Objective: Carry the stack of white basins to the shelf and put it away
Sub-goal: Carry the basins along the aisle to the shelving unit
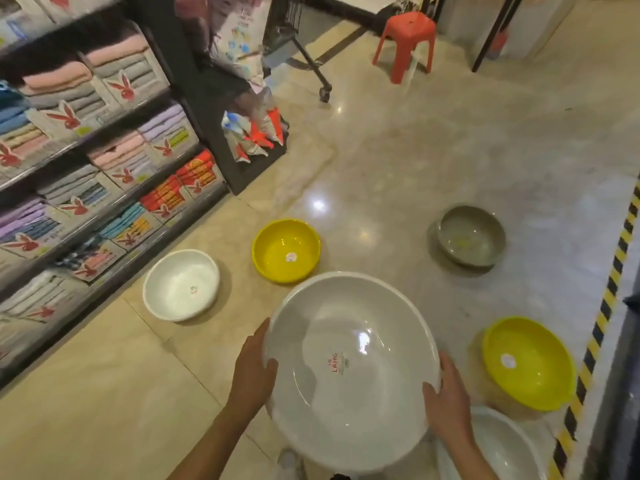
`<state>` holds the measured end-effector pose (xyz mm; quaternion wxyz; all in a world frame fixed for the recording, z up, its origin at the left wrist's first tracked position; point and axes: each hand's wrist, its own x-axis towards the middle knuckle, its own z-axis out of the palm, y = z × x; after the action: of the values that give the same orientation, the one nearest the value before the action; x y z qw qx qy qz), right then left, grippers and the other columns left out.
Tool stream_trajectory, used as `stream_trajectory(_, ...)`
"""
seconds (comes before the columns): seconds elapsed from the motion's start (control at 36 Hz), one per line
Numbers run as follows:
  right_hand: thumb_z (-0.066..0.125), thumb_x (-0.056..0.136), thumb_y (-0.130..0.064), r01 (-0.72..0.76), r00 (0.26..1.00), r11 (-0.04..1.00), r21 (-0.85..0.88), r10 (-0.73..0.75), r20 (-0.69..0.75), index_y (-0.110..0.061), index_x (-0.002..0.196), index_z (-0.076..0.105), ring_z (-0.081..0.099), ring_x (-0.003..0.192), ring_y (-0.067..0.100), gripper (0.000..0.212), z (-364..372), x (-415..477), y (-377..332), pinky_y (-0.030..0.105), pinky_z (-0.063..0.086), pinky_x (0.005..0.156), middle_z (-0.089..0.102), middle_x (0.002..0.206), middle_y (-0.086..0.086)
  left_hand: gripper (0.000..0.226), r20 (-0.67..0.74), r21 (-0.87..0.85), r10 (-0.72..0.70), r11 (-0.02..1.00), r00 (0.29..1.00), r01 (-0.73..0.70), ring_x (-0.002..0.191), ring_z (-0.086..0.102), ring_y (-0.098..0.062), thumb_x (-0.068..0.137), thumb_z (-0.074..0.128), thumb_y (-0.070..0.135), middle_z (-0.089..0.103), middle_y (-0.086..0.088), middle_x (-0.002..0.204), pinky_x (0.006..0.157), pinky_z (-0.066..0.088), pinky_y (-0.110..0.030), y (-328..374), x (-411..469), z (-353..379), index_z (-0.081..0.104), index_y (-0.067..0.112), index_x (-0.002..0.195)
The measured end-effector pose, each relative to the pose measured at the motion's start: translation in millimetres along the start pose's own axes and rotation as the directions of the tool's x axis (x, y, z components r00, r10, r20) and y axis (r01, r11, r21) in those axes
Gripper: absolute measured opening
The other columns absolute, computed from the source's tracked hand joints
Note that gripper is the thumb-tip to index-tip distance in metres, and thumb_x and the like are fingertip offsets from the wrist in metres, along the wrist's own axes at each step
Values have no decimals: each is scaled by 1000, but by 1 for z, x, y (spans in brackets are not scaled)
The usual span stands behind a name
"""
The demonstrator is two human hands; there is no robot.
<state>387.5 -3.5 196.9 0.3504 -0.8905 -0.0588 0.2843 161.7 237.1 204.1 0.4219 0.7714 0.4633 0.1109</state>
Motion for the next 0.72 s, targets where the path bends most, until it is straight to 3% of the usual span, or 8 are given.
stream_trajectory(0.14, 64, 85, 9, -28, 998, 997, -75, 33, 58, -10, 151, 46, 56, 125, 35, 71, 68, 60, 65, 42, 44, 103, 57, 140, 14, 82, 70, 26, -146, 989, 987, 144, 120, 42, -9, 78, 42, 48, 41, 13, 135, 99, 32, -30, -91, 41, 67, 33, 18, 154)
stream_trajectory(0.22, 62, 88, 9, -72, 995, 995, -73, 77, 64, -11, 150, 46, 55, 123, 28, 67, 112, 93, 108, 39, 43, 105, 57, 136, 9, 79, 94, 19, -151, 988, 984, 150, 123, 42, -8, 82, 42, 48, 39, 12, 141, 102, 33, -30, -146, 60, 114, 34, 15, 153)
stream_trajectory(0.36, 63, 88, 4, -119, 988, 987, -109, 128, 87, -16, 150, 44, 57, 121, 31, 68, 190, 149, 187, 41, 47, 100, 58, 137, 9, 77, 139, -73, -185, 978, 973, 196, 126, 49, -14, 81, 47, 55, 46, 12, 142, 104, 41, -38, -237, 91, 191, 37, 22, 151)
stream_trajectory(0.42, 60, 88, 3, -134, 985, 988, -81, 141, 96, -21, 148, 46, 58, 116, 26, 66, 217, 164, 211, 35, 45, 94, 60, 133, 5, 72, 146, -108, -210, 968, 967, 227, 122, 51, -4, 78, 50, 57, 49, 21, 139, 104, 42, -30, -262, 101, 214, 38, 37, 146)
stream_trajectory(0.47, 59, 91, 0, -141, 984, 988, -55, 146, 105, -25, 150, 44, 57, 117, 21, 66, 241, 175, 238, 36, 46, 97, 59, 133, -1, 63, 143, -128, -197, 968, 970, 215, 112, 49, 17, 75, 52, 62, 46, 38, 129, 95, 39, -9, -287, 105, 233, 38, 52, 135)
stream_trajectory(0.56, 63, 95, -7, -160, 976, 986, -49, 165, 139, -27, 156, 35, 54, 127, 21, 70, 273, 191, 280, 48, 44, 111, 55, 144, 0, 71, 144, -128, -200, 967, 969, 219, 109, 49, 15, 71, 50, 76, 42, 48, 123, 90, 37, -9, -322, 112, 256, 38, 46, 135)
stream_trajectory(0.64, 65, 96, -13, -218, 966, 973, -77, 226, 126, -27, 159, 31, 51, 132, 25, 73, 299, 205, 308, 53, 41, 115, 51, 150, 3, 62, 177, -113, -193, 970, 965, 215, 107, 56, 17, 80, 51, 57, 53, 48, 120, 84, 44, -3, -360, 115, 276, 42, 39, 139)
stream_trajectory(0.72, 57, 101, -17, -223, 963, 967, -125, 238, 124, -27, 161, 27, 47, 138, 30, 68, 319, 219, 326, 54, 37, 117, 46, 155, 5, 62, 191, -88, -190, 974, 963, 209, 113, 61, 4, 87, 50, 43, 58, 32, 130, 89, 52, -17, -392, 119, 295, 45, 28, 147)
